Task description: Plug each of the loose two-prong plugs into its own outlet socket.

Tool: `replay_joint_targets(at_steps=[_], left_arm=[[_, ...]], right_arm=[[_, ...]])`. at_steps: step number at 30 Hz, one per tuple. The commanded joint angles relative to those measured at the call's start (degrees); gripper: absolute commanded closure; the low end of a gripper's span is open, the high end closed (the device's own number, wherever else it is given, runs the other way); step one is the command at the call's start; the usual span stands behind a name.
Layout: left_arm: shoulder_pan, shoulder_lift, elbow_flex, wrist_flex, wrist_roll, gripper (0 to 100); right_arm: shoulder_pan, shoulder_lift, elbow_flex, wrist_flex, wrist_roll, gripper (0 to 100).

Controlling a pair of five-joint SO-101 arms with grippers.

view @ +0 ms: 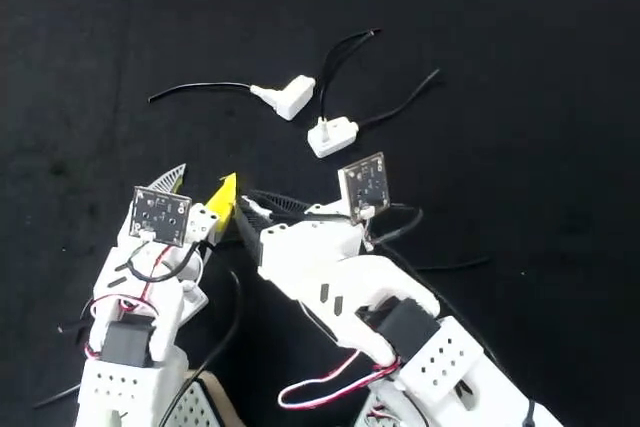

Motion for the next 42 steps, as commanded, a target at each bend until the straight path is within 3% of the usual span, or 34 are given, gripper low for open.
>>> replay_joint_targets(at_steps=[1, 8, 13, 18, 23, 32, 42], left_arm=[[-1.27, -0.70, 0.92, -2.64, -0.09, 76], [-8.04, -0.53, 1.19, -1.85, -0.09, 76], [-15.69, -0.70, -1.71, 8.79, -4.66, 76], [-28.35, -0.70, -9.36, 21.54, -7.03, 76], [-37.23, -0.79, -10.77, 25.41, -6.77, 77], [-39.60, -0.79, -7.16, 25.05, -3.60, 77], [-39.25, -0.79, -4.97, 23.47, -3.69, 77]], right_arm=[[-1.76, 0.66, -2.07, 2.29, 0.53, 98.7], [-1.41, 2.42, -5.93, 4.66, 2.11, 98.7], [-1.41, 13.05, -12.62, 5.27, 5.01, 98.7], [-1.67, 30.73, -18.33, 0.09, 8.88, 98.7], [-2.99, 48.31, -25.63, -6.59, 12.04, 98.7], [-3.52, 73.10, -42.68, -6.51, 15.03, 98.7], [-3.60, 77.23, -44.18, -6.51, 17.05, 98.7]])
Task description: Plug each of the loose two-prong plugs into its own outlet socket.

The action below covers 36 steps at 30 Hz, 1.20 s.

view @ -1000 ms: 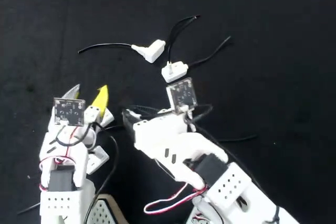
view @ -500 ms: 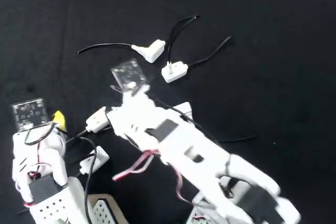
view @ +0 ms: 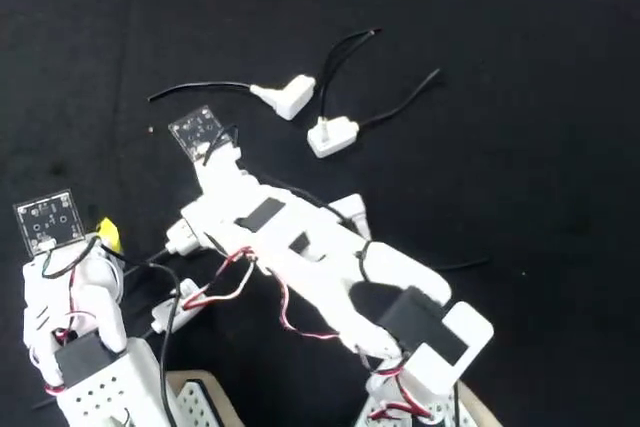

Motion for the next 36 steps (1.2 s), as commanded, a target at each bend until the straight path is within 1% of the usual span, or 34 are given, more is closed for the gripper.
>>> replay_joint_targets(at_steps=[1, 10, 13, 15, 20, 22, 23, 26, 30, 33, 36], left_arm=[[-0.13, -0.53, -0.04, -2.11, 0.44, 77], [-0.13, -0.53, 0.04, -2.20, 0.44, 77], [-0.13, -0.53, 0.31, -2.37, 0.44, 77], [-0.04, -0.53, 0.84, -2.55, 0.44, 77], [1.10, -0.53, 1.01, -2.55, 0.44, 77], [1.10, -0.53, 1.01, -2.55, 0.44, 77], [1.10, -0.53, 1.01, -2.55, 0.44, 77], [0.92, -0.53, 1.10, -2.55, 0.44, 77], [0.75, -0.53, 1.10, -2.55, 0.44, 77], [0.57, -0.53, 1.10, -2.55, 0.44, 77], [0.57, -0.53, 1.10, -2.55, 0.44, 77]], right_arm=[[-0.70, 0.40, -2.42, -0.70, 0.44, 98.7], [-1.58, 8.31, -5.05, -0.70, 0.44, 98.3], [-1.76, 7.78, -5.76, -0.44, 0.44, 96.9], [-1.76, 5.49, -6.02, 2.37, 0.44, 89.4], [-3.52, -3.47, -5.85, 11.08, 0.44, 62.1], [-3.34, -8.04, -5.76, 15.12, 0.35, 55.8], [-3.16, -10.59, -5.76, 17.32, 0.35, 54.4], [-1.76, -19.12, -5.85, 24.70, 0.18, 55.1], [0.00, -33.27, -6.02, 38.07, 0.44, 60.8], [2.11, -43.65, -6.02, 48.70, 0.44, 70.7], [8.00, -51.38, -5.76, 55.30, 0.53, 85.1]])
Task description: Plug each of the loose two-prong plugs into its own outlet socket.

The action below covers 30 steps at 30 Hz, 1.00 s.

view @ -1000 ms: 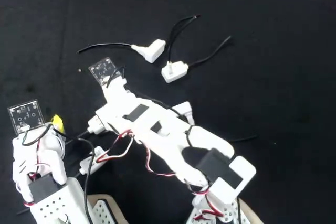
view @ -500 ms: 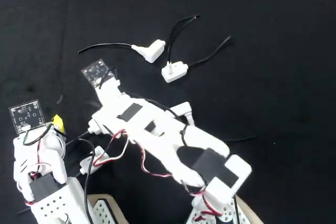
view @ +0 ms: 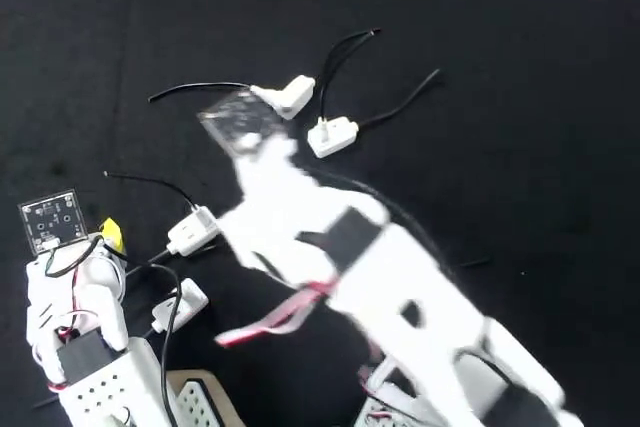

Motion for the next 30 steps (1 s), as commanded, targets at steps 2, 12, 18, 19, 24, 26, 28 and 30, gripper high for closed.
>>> replay_joint_targets(at_steps=[2, 12, 18, 19, 24, 26, 28, 30], left_arm=[[0.04, -0.53, -0.40, -1.14, 0.44, 77], [0.48, -0.53, 0.22, -1.14, 0.79, 77], [0.57, -0.62, 0.13, -1.14, 0.79, 77], [0.57, -0.62, 0.13, -1.14, 0.88, 77], [0.66, -0.62, 0.31, -1.14, 0.88, 77], [2.51, -0.62, 0.40, -1.05, 0.88, 77], [6.46, -0.62, 1.19, -0.97, 0.88, 77], [9.98, -0.62, 1.80, -1.05, 0.88, 77]], right_arm=[[12.04, -13.76, -0.84, 11.25, 3.25, 93.1], [31.82, -19.74, 14.90, 7.38, 15.65, 98.6], [40.62, -38.81, 33.89, -2.46, 22.42, 98.6], [41.49, -42.15, 36.62, -3.16, 22.42, 98.6], [42.90, -57.19, 48.04, -5.10, 22.42, 98.6], [43.08, -63.60, 52.70, -5.63, 22.42, 98.6], [43.08, -70.46, 57.10, -5.45, 22.42, 98.6], [42.90, -74.51, 60.53, -5.71, 22.42, 98.6]])
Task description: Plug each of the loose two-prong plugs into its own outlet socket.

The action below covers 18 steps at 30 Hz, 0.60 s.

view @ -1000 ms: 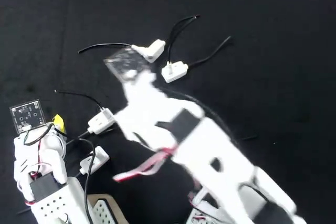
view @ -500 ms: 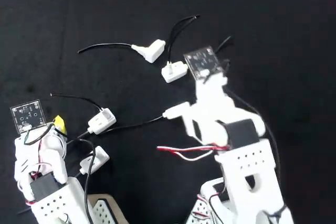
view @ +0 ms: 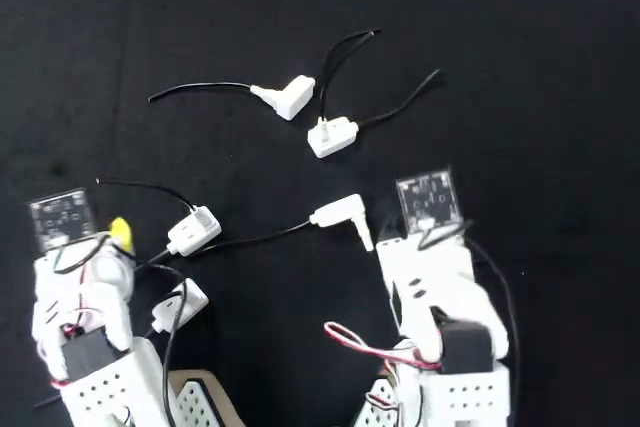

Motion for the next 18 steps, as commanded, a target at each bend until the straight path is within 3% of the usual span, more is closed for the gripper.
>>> replay_joint_targets(at_steps=[1, 7, 12, 18], left_arm=[[6.02, -0.44, 0.04, -1.05, 0.35, 77], [11.82, -0.44, 1.98, -1.14, -0.18, 76], [11.65, -0.09, 2.59, -0.62, -0.18, 76], [11.65, -0.09, 2.59, 4.92, -0.09, 76]], right_arm=[[0.62, -9.10, 6.99, -1.67, 0.44, 98.6], [0.97, -7.52, 11.38, 0.70, 0.44, 98.6], [0.97, -7.78, 11.38, 10.55, 0.97, 98.6], [1.05, -7.87, 11.38, 10.46, 0.97, 98.6]])
